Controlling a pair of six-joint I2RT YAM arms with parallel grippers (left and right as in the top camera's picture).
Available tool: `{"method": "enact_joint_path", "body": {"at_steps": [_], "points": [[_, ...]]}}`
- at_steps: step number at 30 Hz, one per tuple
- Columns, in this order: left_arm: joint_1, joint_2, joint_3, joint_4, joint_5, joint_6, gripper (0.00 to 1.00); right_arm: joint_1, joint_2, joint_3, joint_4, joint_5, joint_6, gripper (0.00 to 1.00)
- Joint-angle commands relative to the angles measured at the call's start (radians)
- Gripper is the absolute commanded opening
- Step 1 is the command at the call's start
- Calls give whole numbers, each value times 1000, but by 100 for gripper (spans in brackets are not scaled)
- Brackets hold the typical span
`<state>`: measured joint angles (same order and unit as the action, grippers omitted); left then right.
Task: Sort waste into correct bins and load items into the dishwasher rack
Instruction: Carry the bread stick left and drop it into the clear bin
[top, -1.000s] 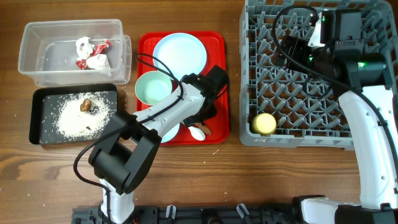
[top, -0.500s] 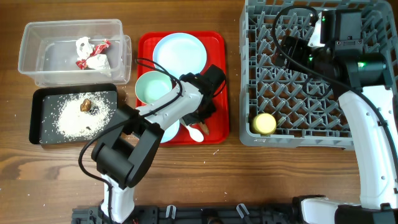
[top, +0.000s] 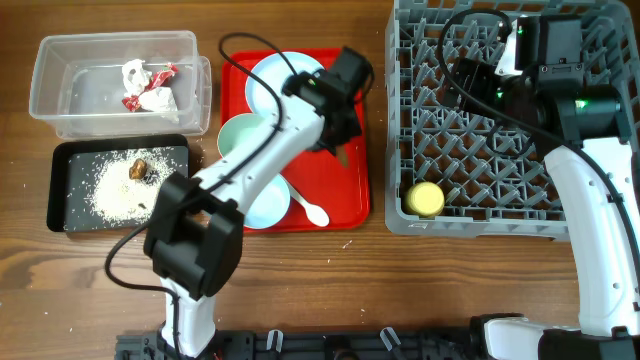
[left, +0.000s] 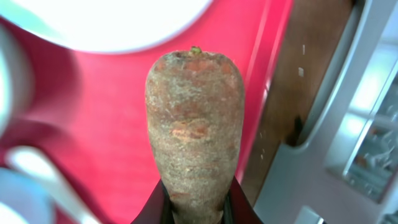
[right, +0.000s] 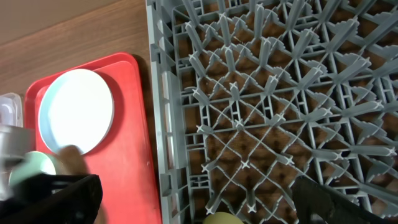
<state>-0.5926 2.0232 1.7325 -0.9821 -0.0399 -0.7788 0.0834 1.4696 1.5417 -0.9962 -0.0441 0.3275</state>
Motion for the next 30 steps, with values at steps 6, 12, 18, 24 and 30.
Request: {"method": "enact_joint_path", "body": {"at_steps": [6,12,18,24,30], "points": [[412,-106,57,27,-171,38,4,2,-1,8,9,-8,-10,100],[647,-97,53,130,-167,5,4,2,-1,8,27,-9,-10,100],[771,-19,53,187,-171,-41,4,2,-1,8,37,-9,-9,100],[802,90,53,224,-188,-97,6,2,-1,8,33,-9,-10,100],[804,98,54,235,-189,-92,47,2,-1,8,15,-9,-11,100]]}}
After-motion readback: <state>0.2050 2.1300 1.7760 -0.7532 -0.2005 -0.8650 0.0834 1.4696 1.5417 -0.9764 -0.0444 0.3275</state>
